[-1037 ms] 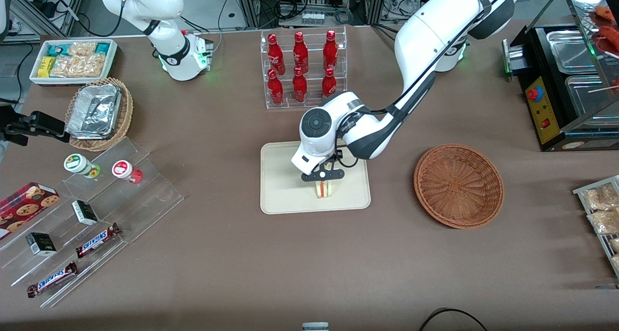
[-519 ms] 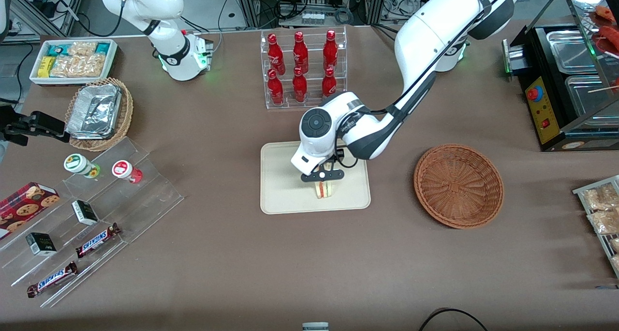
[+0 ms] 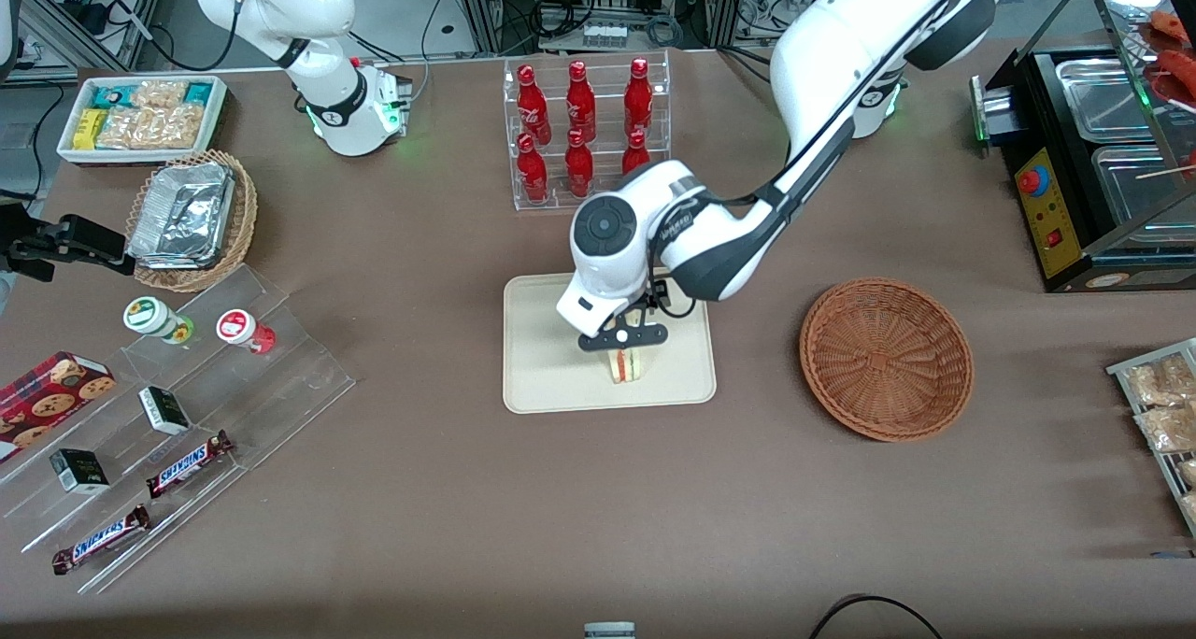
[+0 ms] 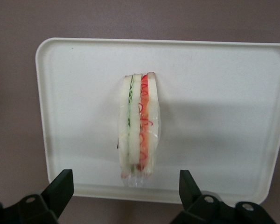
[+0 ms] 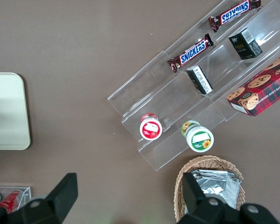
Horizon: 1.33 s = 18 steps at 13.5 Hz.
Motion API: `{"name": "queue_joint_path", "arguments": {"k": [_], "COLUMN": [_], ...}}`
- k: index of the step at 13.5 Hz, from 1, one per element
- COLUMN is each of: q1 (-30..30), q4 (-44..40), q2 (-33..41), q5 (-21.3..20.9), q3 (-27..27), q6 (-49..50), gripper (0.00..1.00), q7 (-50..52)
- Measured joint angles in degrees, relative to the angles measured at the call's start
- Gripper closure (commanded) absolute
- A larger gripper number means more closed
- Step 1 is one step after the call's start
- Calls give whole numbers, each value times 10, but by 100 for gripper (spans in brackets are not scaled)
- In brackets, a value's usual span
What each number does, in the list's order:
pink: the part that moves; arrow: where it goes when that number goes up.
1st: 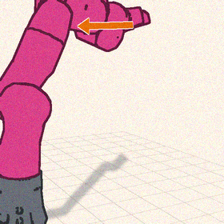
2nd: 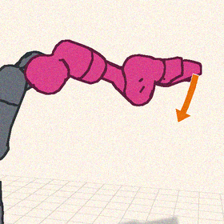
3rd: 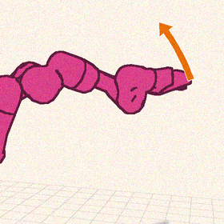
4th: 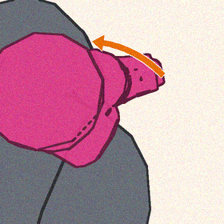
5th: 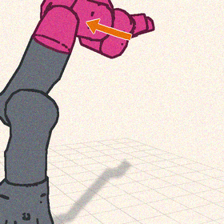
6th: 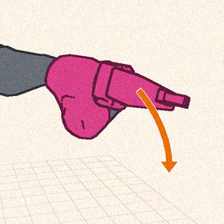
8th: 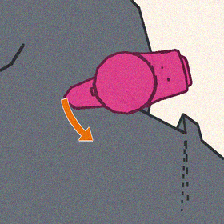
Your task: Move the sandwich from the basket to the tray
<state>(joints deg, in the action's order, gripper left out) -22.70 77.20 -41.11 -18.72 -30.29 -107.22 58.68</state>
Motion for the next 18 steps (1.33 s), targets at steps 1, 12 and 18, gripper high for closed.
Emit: {"name": "queue_joint_path", "arguments": {"k": [1, 12, 18], "q1": [0, 96, 217], "q4": [-3, 1, 24], "q2": [13, 115, 162], "q5": [2, 32, 81], "q3": [-3, 1, 3], "q6": [17, 134, 147], "gripper": [0, 0, 0], "q7": [-4, -185, -355]}}
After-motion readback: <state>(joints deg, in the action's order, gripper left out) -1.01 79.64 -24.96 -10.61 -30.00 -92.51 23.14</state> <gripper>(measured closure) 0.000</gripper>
